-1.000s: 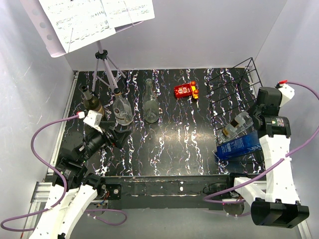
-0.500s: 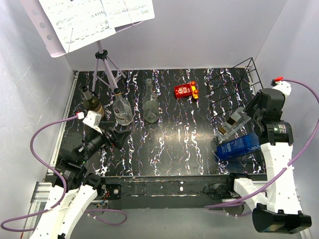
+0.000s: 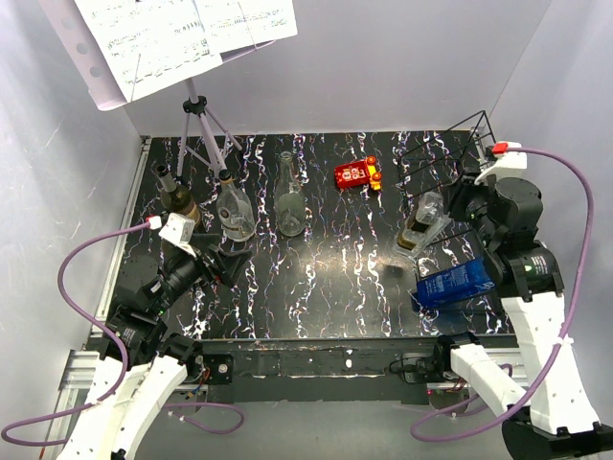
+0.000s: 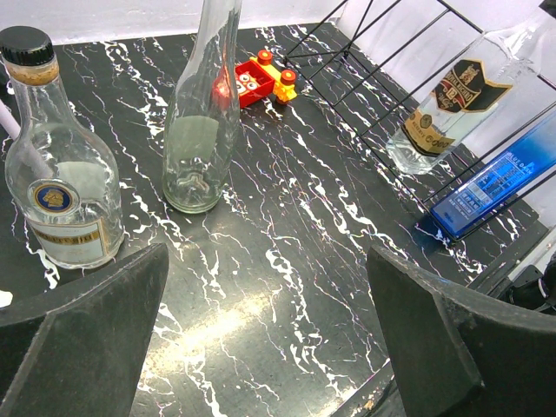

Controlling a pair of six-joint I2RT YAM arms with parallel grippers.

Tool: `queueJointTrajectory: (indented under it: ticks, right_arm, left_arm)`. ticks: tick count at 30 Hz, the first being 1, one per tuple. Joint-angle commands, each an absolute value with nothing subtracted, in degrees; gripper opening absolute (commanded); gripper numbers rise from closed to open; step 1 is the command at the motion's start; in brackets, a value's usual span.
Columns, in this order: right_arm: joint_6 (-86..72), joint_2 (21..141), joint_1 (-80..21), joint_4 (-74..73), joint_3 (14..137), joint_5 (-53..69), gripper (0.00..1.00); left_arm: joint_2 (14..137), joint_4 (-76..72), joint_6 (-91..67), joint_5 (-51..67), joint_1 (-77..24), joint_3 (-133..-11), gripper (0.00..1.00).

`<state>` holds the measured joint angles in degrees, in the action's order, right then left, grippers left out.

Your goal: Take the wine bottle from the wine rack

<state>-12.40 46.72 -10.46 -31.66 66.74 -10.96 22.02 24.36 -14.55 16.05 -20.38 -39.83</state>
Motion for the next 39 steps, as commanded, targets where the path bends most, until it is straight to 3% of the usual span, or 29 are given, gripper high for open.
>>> queueJointTrajectory:
  ticks: [1, 7, 16, 26, 33, 39]
  right_arm:
    - [-8.01, 44.39, -13.53, -13.20, 64.96, -0.46, 0.01]
    - [-5.80, 45.00, -19.85, -1.16, 57.41, 11.86, 0.01]
    - [-3.87, 55.53, -37.69, 10.09, 57.04, 8.97, 0.01]
    - [1.58, 74.95, -56.85, 18.88, 67.58, 2.46, 0.01]
    - [1.67, 87.00, -61.61, 20.04, 78.65, 0.97, 0.01]
    - [1.49, 92.72, -62.58, 19.08, 84.28, 0.62, 0.01]
  left_arm:
    - [21.80, 24.17, -13.89, 15.73, -20.48, -40.52, 0.98]
    - [21.53, 24.26, -13.89, 15.64, -20.48, -40.43, 0.98]
    - [19.60, 24.00, -14.33, 14.42, -20.48, -40.34, 0.98]
    - [15.12, 27.86, -15.12, 1.42, -20.48, -42.45, 0.98]
    - [12.84, 32.16, -17.40, -12.81, -20.48, -44.38, 0.98]
    - [11.87, 33.31, -18.19, -16.08, -20.48, -44.74, 0.98]
